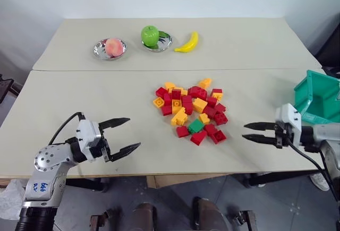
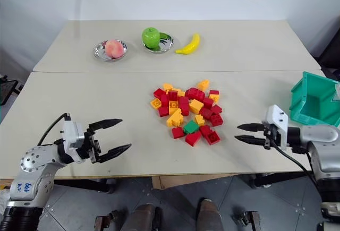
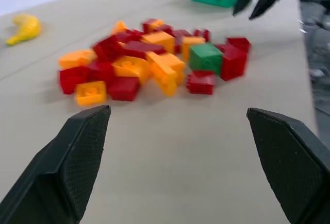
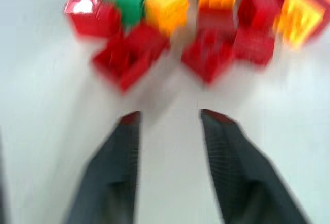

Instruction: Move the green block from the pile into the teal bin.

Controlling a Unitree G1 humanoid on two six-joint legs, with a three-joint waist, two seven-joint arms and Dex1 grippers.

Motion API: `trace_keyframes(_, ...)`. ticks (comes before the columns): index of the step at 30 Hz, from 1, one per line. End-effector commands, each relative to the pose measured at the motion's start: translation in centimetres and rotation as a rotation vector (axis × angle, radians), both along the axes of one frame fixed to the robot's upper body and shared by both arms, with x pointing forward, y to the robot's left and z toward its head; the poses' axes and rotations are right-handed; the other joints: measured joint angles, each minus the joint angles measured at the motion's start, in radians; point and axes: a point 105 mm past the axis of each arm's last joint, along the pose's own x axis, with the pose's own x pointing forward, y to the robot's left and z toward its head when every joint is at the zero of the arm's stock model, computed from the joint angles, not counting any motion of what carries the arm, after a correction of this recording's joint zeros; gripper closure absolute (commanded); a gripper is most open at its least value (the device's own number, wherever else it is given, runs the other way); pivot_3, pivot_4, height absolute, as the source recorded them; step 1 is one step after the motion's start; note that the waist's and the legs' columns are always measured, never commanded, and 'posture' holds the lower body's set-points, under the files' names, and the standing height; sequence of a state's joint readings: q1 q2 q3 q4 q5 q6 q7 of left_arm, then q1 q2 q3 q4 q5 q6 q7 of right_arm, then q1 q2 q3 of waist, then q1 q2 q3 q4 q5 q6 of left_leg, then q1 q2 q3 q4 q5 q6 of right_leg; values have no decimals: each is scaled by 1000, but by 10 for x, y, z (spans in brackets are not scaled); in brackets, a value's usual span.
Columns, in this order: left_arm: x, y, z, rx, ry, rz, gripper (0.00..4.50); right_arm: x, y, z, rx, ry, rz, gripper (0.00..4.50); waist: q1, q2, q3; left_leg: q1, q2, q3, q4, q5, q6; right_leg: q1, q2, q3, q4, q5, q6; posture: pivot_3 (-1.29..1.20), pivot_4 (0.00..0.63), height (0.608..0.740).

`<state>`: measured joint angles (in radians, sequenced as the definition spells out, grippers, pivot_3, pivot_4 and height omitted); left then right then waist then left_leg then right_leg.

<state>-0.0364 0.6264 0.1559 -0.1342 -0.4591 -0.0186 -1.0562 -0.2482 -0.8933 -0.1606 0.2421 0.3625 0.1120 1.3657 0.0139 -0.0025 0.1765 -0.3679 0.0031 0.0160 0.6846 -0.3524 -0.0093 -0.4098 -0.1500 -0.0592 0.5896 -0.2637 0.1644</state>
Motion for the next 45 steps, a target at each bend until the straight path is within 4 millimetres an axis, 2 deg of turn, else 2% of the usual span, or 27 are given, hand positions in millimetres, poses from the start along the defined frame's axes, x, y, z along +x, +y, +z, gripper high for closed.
trace_keyframes(1,-2,-3,1,31,-32,-44,0,1,-5,7,-48,-62,8,1268,-5,0,0,0,0,1,0,0,0,0,0,0,0,0,0,0,150,740)
trace_keyframes(4,-2,-5,0,37,-33,-59,0,10,14,18,-23,-89,44,219,-14,0,0,0,0,1,0,0,0,0,0,0,0,0,0,0,150,740)
trace_keyframes(5,-1,-5,0,37,-34,-60,0,13,22,23,-14,-97,62,33,-18,0,0,0,1,1,0,0,0,0,0,0,0,0,0,0,150,740)
trace_keyframes(10,1,-7,2,33,-35,-60,0,44,74,52,-12,-171,144,33,-21,1,0,1,1,1,0,0,-1,-1,0,0,1,0,0,0,150,740)
trace_keyframes(14,1,-10,2,23,-32,-57,0,62,103,50,-138,-180,226,33,-16,1,0,-1,1,0,0,0,-1,-2,0,-1,1,0,0,0,150,740)
trace_keyframes(17,-1,-10,2,16,-30,-47,0,67,122,45,-203,-163,316,33,-14,1,1,-2,1,-2,0,0,-1,-2,0,-3,0,0,0,0,150,740)
trace_keyframes(20,-2,-10,3,10,-31,-35,0,65,132,38,-255,-139,427,33,-17,1,1,-2,0,-2,0,0,-1,-2,-1,-3,0,0,0,0,150,740)
trace_keyframes(29,-4,-11,4,-2,-35,-6,0,79,154,26,-355,-98,519,33,-33,1,1,-2,1,-2,0,0,-1,-2,0,-3,1,0,-1,0,150,740)
trace_keyframes(32,-2,-10,6,-1,-40,0,0,74,159,20,-387,-43,588,33,-39,1,1,-2,1,-2,0,0,-1,-2,-1,-4,1,0,-1,0,150,740)
trace_keyframes(35,0,-10,7,0,-45,3,0,71,158,15,-417,-4,626,559,-42,1,1,-2,1,-2,0,0,-1,-2,0,-4,1,0,-1,0,150,740)
trace_keyframes(42,2,-9,9,2,-52,7,0,73,163,24,-345,-53,621,2815,-44,1,1,-2,1,-2,0,0,-2,-2,0,-4,1,0,-1,0,150,740)
trace_keyframes(43,2,-9,9,2,-53,7,0,73,162,26,-323,-67,617,3005,-44,1,1,-2,1,-2,0,0,-2,-2,0,-4,1,0,-1,0,150,740)
trace_keyframes(45,2,-10,9,-2,-54,7,0,73,160,33,-256,-92,588,2979,-42,2,1,-2,1,-2,0,0,-2,-2,0,-4,1,0,-1,0,150,740)
